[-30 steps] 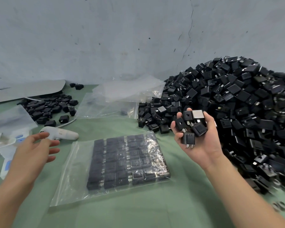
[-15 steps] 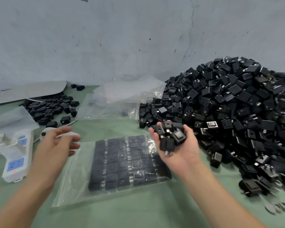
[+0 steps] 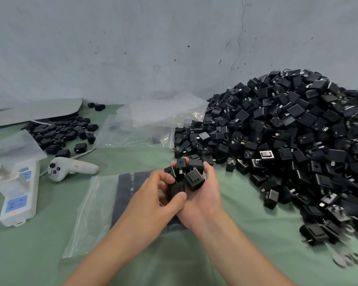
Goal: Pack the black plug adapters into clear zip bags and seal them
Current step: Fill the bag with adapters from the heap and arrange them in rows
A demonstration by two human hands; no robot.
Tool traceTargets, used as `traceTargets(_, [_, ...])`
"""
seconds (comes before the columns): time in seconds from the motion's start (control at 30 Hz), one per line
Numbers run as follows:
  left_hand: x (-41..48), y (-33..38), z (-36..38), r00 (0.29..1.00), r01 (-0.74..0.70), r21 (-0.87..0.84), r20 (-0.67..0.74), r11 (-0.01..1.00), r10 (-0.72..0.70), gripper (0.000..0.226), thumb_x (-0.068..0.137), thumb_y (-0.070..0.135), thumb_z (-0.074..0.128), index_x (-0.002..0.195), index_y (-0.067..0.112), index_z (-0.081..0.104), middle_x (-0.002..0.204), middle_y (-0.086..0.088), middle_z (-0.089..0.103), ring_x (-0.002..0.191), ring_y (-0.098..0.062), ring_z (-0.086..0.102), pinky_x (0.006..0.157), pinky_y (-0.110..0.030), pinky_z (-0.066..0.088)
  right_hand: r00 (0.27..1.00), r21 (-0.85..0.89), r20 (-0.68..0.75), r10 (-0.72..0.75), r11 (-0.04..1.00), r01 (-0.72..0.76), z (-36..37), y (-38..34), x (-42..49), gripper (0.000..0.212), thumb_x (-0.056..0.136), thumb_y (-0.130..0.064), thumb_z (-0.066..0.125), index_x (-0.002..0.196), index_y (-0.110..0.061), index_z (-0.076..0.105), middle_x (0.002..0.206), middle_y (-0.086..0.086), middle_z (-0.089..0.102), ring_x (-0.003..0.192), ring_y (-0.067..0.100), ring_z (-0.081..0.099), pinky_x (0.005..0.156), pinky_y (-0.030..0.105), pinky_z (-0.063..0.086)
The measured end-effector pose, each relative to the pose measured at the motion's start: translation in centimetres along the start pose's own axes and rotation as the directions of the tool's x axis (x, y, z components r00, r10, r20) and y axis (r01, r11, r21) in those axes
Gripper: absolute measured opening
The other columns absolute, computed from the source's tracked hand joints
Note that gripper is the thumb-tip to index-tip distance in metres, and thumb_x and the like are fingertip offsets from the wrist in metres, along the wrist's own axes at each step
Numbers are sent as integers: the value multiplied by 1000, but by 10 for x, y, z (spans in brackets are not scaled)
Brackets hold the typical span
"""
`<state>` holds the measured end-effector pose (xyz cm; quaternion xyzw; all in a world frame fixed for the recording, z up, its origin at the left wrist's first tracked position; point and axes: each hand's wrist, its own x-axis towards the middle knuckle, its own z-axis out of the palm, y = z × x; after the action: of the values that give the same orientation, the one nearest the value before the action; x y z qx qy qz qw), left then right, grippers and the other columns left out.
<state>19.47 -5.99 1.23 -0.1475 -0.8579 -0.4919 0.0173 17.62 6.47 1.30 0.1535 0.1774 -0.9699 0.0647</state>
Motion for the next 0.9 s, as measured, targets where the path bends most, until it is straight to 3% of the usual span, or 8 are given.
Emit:
traceTargets(0.1, [-1, 2, 2, 1000, -5, -11, 15, 1000, 5, 31, 84, 40, 69, 104, 44, 46, 96, 32, 59, 74, -1, 62, 65, -11, 45, 1000, -21, -2, -12, 1000, 12, -1, 0, 3, 39, 93, -55, 44, 101, -22, 63, 101, 8, 63, 83, 30, 58, 86, 41, 50])
traceTargets(0.17, [2, 2, -11, 997, -10, -52, -74, 999, 6, 26, 85, 34, 70, 101, 42, 52, 92, 30, 63, 73, 2, 61, 64, -9, 45, 999, 14, -6, -38, 999, 38, -2, -1, 6, 36, 93, -51, 48, 99, -19, 64, 97, 11, 64, 91, 32, 57, 99, 45, 47])
traceTargets(0.23, [8, -4, -42, 971, 10, -126, -236, 992, -40, 21, 88, 32, 70, 101, 40, 56, 92, 27, 68, 77, 5, 64, 64, -12, 47, 998, 30, -13, -68, 997, 68, -5, -6, 10, 37, 93, -50, 54, 94, -16, 68, 93, 14, 68, 91, 35, 62, 89, 45, 54])
traceTargets(0.37, [1, -49, -113, 751, 118, -380, -571, 917, -333, 26, 95, 25, 63, 121, 21, 59, 101, 2, 67, 83, -11, 60, 72, -26, 47, 995, 6, -36, -92, 996, 92, -11, -15, 18, 34, 90, -45, 64, 92, -11, 68, 91, 14, 71, 71, 29, 71, 81, 46, 58])
traceTargets(0.47, [-10, -79, -132, 682, 256, -513, -504, 819, -529, 38, 98, 19, 58, 134, 8, 52, 92, -1, 58, 75, -11, 53, 70, -26, 45, 996, -62, -45, -81, 995, 79, -9, -16, 23, 35, 89, -44, 66, 100, -11, 63, 94, 14, 69, 86, 27, 65, 76, 41, 58])
traceTargets(0.57, [-14, -91, -133, 660, 319, -477, -509, 819, -553, 47, 96, 11, 60, 139, 8, 41, 90, -4, 60, 78, -18, 60, 76, -32, 51, 996, -140, -42, -73, 988, 66, -4, -13, 26, 35, 89, -43, 67, 100, -9, 64, 95, 13, 67, 89, 27, 60, 70, 37, 58])
traceTargets(0.73, [-18, -105, -132, 734, 525, -123, -436, 842, -521, 45, 92, 20, 68, 134, 12, 53, 114, -8, 66, 100, -26, 62, 89, -38, 47, 996, -248, -24, -90, 965, 81, -5, -11, 31, 32, 92, -45, 62, 96, -13, 66, 94, 12, 67, 94, 32, 56, 63, 33, 55])
traceTargets(0.9, [-19, -105, -137, 847, 497, 104, -274, 862, -455, 28, 91, 23, 70, 119, 28, 67, 109, 6, 69, 100, -13, 65, 94, -35, 49, 989, -405, 23, -145, 903, 142, -3, -10, 33, 29, 93, -46, 59, 104, -21, 67, 97, 7, 67, 90, 28, 57, 68, 34, 53])
